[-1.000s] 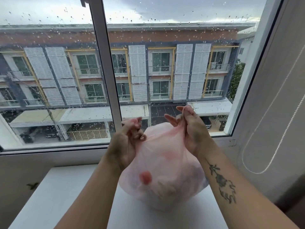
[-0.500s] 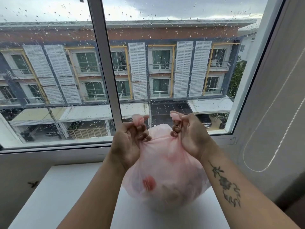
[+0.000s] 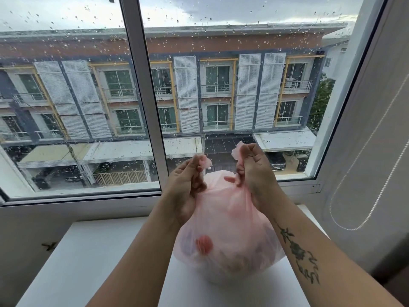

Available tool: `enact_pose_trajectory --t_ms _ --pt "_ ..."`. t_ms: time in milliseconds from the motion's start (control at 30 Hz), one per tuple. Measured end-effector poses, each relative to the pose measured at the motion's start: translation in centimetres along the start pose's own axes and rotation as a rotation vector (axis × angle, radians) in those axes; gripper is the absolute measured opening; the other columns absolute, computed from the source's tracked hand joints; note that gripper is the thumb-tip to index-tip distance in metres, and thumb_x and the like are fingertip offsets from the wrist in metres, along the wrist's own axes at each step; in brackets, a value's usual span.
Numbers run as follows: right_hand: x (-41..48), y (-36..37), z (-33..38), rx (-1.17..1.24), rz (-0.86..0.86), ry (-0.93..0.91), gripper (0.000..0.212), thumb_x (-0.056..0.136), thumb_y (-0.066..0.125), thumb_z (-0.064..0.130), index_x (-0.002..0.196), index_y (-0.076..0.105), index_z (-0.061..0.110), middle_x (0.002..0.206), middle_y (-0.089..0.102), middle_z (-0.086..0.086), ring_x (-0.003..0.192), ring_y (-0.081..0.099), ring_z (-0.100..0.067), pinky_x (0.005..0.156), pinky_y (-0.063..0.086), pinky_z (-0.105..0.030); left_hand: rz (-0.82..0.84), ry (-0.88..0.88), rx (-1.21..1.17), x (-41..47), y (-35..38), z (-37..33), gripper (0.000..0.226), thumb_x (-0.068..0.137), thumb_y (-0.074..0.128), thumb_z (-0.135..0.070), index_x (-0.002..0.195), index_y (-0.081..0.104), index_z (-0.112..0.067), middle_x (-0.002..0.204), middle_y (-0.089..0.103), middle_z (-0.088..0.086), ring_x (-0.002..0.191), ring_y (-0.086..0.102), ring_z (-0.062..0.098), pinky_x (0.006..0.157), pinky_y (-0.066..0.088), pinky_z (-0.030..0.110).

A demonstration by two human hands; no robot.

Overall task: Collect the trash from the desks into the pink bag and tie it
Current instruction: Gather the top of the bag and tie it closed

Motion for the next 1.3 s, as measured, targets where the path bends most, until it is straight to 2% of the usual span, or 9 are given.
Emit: enact_pose_trajectory --t_ms 133,267,467,700,800,867,1033,1167,1300 --pt "0.4 -0.2 0.0 0.074 -0.078 0.120 0.021 0.103 0.042 0.029 0.102 0.058 0.015 0.059 0.033 0.005 0.042 0.030 -0.006 0.042 0.032 -0.022 0.115 -0.047 -0.118 -0.1 0.1 -0.2 0.031 0.097 0.044 -0.008 0.123 0.060 -0.003 0.069 0.054 0.000 0.051 0.042 0.009 0.055 0.043 0.021" --pt "0.6 -0.3 -0.3 0.229 -0.041 0.187 0.026 0.100 0.039 0.009 0.117 0.059 0.007 0.063 0.036 0.003 0.049 0.029 -0.008 0.049 0.030 -0.024 0.134 -0.016 -0.175 -0.1 -0.1 0.0 0.029 0.093 0.053 -0.007 0.120 0.063 -0.014 0.091 0.071 -0.002 0.046 0.054 0.006 0.065 0.059 0.026" --pt "0.0 0.1 -1.2 0.265 -0.062 0.073 0.004 0.096 0.054 0.016 0.099 0.054 0.012 0.082 0.067 -0.002 0.044 0.041 -0.009 0.044 0.041 -0.022 0.102 -0.005 -0.234 0.3 0.1 0.5 0.011 0.081 0.061 -0.013 0.091 0.059 -0.009 0.073 0.065 0.000 0.036 0.032 0.002 0.041 0.039 0.014" --pt "0.0 0.9 -1.2 0.093 -0.091 0.120 0.036 0.100 0.041 0.035 0.105 0.061 0.005 0.059 0.024 0.002 0.045 0.022 -0.010 0.046 0.023 -0.026 0.084 0.000 -0.070 0.3 0.3 0.6 0.019 0.080 0.066 -0.025 0.094 0.066 -0.012 0.061 0.056 -0.009 0.045 0.028 0.004 0.049 0.031 0.018" --pt "0.2 1.0 -1.0 0.225 0.008 0.179 0.032 0.097 0.029 0.036 0.081 0.051 0.020 0.062 0.021 0.002 0.053 0.020 -0.012 0.055 0.023 -0.030 0.081 0.001 -0.104 0.4 0.1 0.6 0.018 0.083 0.063 -0.025 0.092 0.067 -0.011 0.065 0.059 -0.007 0.048 0.030 0.005 0.051 0.032 0.018" --pt "0.4 0.8 -1.2 0.215 -0.002 0.204 0.026 0.097 0.038 0.027 0.075 0.046 0.015 0.057 0.029 0.004 0.050 0.023 -0.010 0.054 0.026 -0.029 0.107 -0.018 -0.131 0.3 0.2 0.7 0.015 0.084 0.061 -0.021 0.087 0.071 -0.010 0.068 0.062 -0.004 0.048 0.034 0.005 0.052 0.035 0.018" --pt "0.4 0.8 -1.8 0.220 -0.054 0.103 0.022 0.092 0.061 0.011 0.114 0.060 0.015 0.079 0.064 0.002 0.050 0.038 -0.008 0.051 0.037 -0.022 0.163 -0.042 -0.101 0.1 0.7 0.8 0.029 0.084 0.062 -0.009 0.113 0.065 -0.008 0.071 0.066 -0.002 0.049 0.040 0.007 0.052 0.043 0.019" --pt "0.2 1.3 -2.0 0.233 -0.071 0.047 0.009 0.086 0.067 0.007 0.086 0.059 0.011 0.063 0.059 -0.002 0.049 0.045 -0.010 0.049 0.039 -0.022 0.172 -0.064 -0.007 0.3 0.9 0.9 0.060 0.071 0.074 -0.014 0.130 0.058 -0.010 0.079 0.067 0.000 0.051 0.041 0.007 0.052 0.045 0.017" --pt "-0.2 1.9 -2.2 0.091 -0.020 0.023 0.010 0.080 0.074 0.005 0.077 0.067 0.011 0.061 0.058 -0.001 0.048 0.045 -0.008 0.048 0.039 -0.021 0.237 -0.075 0.072 0.0 1.3 0.9 0.035 0.082 0.072 -0.011 0.116 0.065 -0.004 0.073 0.061 -0.002 0.051 0.041 0.005 0.050 0.042 0.015"
Point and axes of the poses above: each hand's wrist, its own x-axis towards the middle knuckle, its own y-axis out of the palm, z = x × y, the point moved 2 cm from there along x, towards the middle knuckle
